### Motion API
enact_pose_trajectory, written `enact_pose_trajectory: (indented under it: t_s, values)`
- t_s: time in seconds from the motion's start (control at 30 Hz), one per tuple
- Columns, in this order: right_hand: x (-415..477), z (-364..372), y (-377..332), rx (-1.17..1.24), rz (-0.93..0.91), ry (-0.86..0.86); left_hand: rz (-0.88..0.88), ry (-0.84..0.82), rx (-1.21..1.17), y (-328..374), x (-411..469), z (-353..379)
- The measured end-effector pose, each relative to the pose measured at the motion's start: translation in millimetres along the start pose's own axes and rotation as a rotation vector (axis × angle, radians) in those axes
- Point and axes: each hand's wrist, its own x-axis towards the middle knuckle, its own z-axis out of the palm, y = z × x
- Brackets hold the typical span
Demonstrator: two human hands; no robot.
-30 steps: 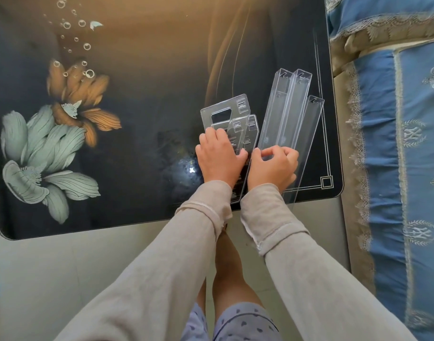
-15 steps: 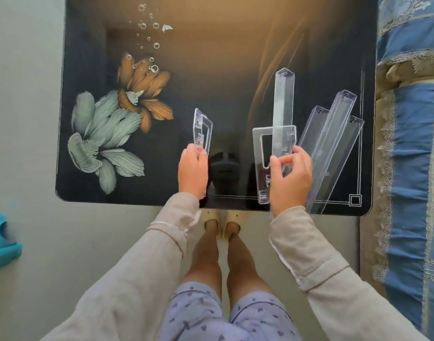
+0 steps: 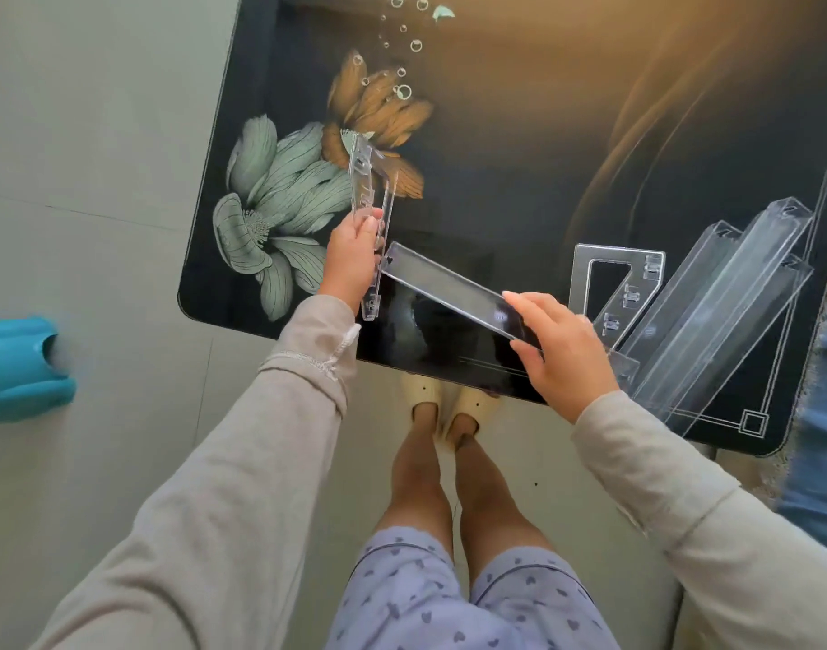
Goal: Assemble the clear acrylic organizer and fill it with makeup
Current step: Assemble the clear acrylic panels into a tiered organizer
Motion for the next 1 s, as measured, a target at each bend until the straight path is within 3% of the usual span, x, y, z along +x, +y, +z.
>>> enact_pose_trajectory:
  t_s: [0.3, 1.0]
  values:
    - [20, 8, -5, -0.191, -0.209, 0.021, 0.000, -0.030, 0.002, -1, 6, -12]
    - [12, 19, -5, -0.222, -0.149, 0.099, 0.027, -0.017, 0.097, -4, 6, -11]
